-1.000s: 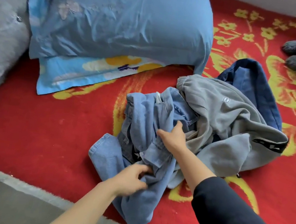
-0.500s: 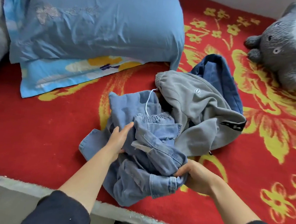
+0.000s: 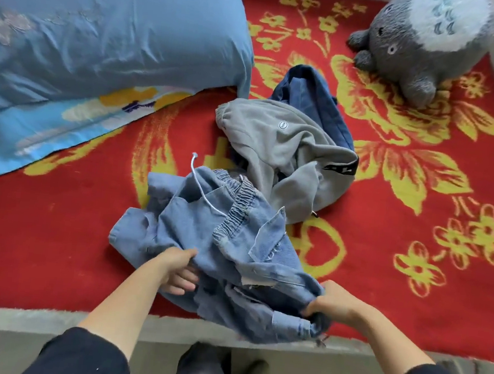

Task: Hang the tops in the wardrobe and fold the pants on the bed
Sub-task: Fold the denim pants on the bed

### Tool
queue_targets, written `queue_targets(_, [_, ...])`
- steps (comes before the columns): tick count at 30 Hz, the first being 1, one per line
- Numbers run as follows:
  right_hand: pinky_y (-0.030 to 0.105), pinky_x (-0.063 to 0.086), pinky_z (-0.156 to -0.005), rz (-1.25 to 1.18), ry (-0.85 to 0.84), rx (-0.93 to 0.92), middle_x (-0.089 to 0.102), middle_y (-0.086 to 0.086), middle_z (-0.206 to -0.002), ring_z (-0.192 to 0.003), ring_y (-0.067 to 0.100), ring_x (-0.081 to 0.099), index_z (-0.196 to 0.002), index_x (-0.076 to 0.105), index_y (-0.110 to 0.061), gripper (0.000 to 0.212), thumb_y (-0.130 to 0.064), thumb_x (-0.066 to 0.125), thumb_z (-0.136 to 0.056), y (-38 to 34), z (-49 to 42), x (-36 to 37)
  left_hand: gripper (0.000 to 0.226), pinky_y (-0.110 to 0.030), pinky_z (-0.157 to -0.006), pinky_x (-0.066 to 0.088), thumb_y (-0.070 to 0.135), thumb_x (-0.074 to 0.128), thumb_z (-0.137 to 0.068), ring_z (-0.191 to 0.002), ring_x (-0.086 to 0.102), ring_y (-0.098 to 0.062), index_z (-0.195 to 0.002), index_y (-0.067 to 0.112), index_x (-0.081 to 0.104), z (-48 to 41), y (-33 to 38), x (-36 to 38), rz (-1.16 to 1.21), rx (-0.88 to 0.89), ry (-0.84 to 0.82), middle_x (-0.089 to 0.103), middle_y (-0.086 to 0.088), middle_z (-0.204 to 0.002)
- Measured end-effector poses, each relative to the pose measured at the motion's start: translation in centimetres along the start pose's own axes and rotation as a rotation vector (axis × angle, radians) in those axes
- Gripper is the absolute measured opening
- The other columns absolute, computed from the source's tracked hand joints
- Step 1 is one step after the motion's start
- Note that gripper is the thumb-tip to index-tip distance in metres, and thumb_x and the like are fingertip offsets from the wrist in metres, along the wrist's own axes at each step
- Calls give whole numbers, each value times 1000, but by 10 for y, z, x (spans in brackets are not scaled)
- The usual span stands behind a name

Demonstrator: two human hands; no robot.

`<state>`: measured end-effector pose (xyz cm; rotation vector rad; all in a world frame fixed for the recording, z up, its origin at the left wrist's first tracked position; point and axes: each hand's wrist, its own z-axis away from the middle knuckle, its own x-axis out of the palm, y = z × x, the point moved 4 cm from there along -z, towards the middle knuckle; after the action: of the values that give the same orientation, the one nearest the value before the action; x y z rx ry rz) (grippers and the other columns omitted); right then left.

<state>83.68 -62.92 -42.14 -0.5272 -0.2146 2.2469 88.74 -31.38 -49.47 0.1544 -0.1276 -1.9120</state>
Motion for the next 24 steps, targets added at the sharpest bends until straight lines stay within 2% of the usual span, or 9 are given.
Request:
queue_targets(2, [25,31,-47,211,93,-95,49,-5,-58,-57,12,44,-52,45,-18,26,-8,64,-67,-5,3,10,57,-32,-70,52,56,36,-95,-76,67,-25,-95,5,62,2,-2,12,-18,-16,-86,70,-11,-88])
queue_targets(5, [29,29,-50,352,117,-225,43,-5,-57,-57,14,38,-52,38,-17,25,-11,56,-67,-11,9,28,56,-37,-63,57,58,52,-88,-78,67,-27,-112,8,55,4,13,36,149,74,-90,65,-14,-101])
queue_targets(9, [24,28,-45,242,75,-260,37,-13,-49,-48,5,32,-51,42,-19,27,-14,65,-63,-10,23,28,43,-51,-74,55,16,67,-84,-73,63,-31,-120,-3,53,5,18,64,416,212,61,64,-20,-97])
queue_targets(11, [25,30,-47,299,74,-240,43,-12,-55,-51,6,37,-58,49,-19,20,-16,68,-63,-4,29,20,36,-47,-74,54,7,67,-81,-72,61,-28,-113,-4,57,15,19,67,474,321,116,65,-18,-88])
queue_targets(13, [24,36,-53,295,81,-191,54,-9,-70,-61,8,47,-75,60,-19,14,-14,69,-66,1,33,10,25,-35,-73,56,6,69,-80,-78,65,-23,-105,5,64,30,26,68,387,525,84,71,-10,-90])
queue_targets(15, [21,42,-64,1,138,-179,63,-3,-93,-79,10,56,-98,66,-13,25,-9,67,-74,-3,35,0,20,-20,-69,52,4,69,-81,-80,66,-10,-94,18,68,58,35,76,203,781,14,74,4,-87])
queue_targets(19, [31,43,-71,-640,181,-170,63,4,-101,-87,16,55,-93,65,-17,23,-37,62,-83,-41,35,-9,29,-19,-83,49,-5,62,-83,-90,60,-2,-105,14,67,98,31,120,-70,1031,-184,71,4,-98])
queue_targets(22, [29,41,-65,-429,235,-191,58,1,-83,-76,15,51,-83,65,-14,41,-55,65,-79,-71,28,-11,30,-26,-88,47,1,57,-87,-97,60,-5,-113,15,63,107,14,152,-179,1045,-283,69,5,-104])
queue_targets(24, [22,30,-49,-146,316,-199,42,-2,-62,-57,12,39,-62,46,-14,41,-42,74,-74,-77,24,-12,24,-24,-77,46,6,55,-86,-82,56,1,-103,21,62,108,-1,163,-270,1013,-346,64,17,-88])
